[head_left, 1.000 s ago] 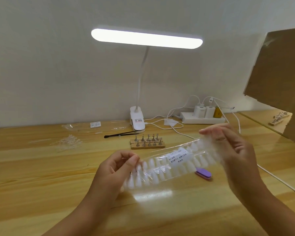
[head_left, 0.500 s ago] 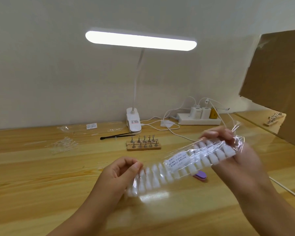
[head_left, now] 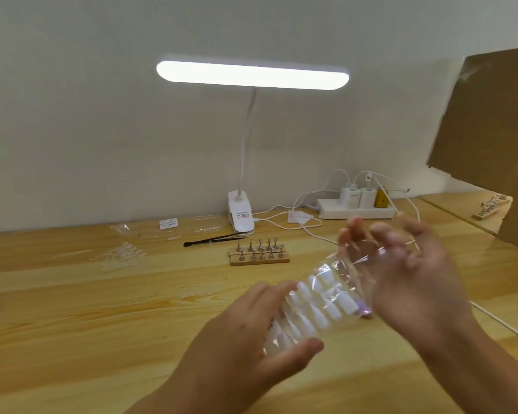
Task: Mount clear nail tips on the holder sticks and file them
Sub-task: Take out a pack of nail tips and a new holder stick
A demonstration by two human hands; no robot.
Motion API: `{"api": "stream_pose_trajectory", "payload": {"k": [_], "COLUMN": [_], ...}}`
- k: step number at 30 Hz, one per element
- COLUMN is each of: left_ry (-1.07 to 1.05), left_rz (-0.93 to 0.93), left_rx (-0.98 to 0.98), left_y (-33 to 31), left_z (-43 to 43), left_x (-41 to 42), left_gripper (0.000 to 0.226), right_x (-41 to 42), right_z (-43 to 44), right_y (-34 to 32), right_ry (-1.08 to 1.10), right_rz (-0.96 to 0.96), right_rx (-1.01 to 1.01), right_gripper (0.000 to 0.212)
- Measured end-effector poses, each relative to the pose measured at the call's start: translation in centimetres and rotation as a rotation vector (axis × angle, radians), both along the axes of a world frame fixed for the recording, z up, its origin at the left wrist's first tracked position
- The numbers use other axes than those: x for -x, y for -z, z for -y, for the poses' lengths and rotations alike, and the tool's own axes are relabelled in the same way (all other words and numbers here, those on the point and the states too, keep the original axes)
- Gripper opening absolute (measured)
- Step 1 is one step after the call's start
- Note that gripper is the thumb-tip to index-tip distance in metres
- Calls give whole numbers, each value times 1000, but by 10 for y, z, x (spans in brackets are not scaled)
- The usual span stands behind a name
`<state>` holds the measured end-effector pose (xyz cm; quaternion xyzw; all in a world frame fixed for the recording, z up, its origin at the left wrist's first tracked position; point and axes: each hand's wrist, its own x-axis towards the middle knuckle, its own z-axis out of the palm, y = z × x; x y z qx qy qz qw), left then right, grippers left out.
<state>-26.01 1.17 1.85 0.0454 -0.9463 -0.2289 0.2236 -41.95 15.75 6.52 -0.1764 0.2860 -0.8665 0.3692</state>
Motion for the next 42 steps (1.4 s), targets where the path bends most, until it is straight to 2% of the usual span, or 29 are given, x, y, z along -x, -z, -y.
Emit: {"api": "stream_pose_trajectory", "payload": {"k": [1,3,5,6,7,9,12,14,18,19,22,24,26,29,31,34,37,40,42], "left_ry": [-45,-116,-184,-198,-190,-184,-193,-201,-213,-211,-167,-166,-154,4,99,94,-47,-126,-136], "left_rz": [-7,15,57,52,-2,-47,-35,-33,3,-30,-161,-100,5,39,-5,-208,-510,-773,-884], "left_rx": [74,273,448,505,560,584,565,529,456,422,310,233,77,-125,-268,-669,-1058,-1269,-1316], "left_y": [-2,-4,-7,-8,-5,-2,-2,-3,-9,-12,-23,-32,-33,-33,-37,-48,-60,-74,-79], "left_z": [4,10,16,18,19,18,18,18,17,17,13,8,5,9,12,17,41,82,108], "left_x": [-1,-3,-3,-3,-3,-1,-1,-1,-5,-6,-9,-10,-11,-12,-12,-11,-9,-17,-28], "left_gripper": [80,82,80,74,67,65,66,67,79,77,51,54,57,35,28,28,31,40,40], "right_x": [7,17,21,23,25,22,19,16,1,-3,-17,-26,-34,-40,-40,-36,-28,-16,-7], "right_z": [-3,-7,-6,-5,-3,0,0,2,8,10,13,13,13,13,14,15,17,18,17], "right_y": [-2,-2,2,5,9,14,19,21,24,26,28,29,30,31,32,33,35,35,34], "right_ry": [99,267,340,333,294,192,78,29,-45,-66,-146,-209,-242,-210,-221,-221,-154,22,92], "right_rz": [-68,-385,-646,-708,-735,-816,-878,-868,-728,-708,-689,-741,-786,-836,-793,-580,-404,-429,-435], "right_rx": [-68,-307,-507,-567,-612,-720,-820,-783,-631,-604,-511,-470,-437,-396,-324,-194,-167,-245,-258], "right_gripper": [37,41,31,41,51,57,45,28,28,27,21,23,21,23,24,22,13,22,21]}}
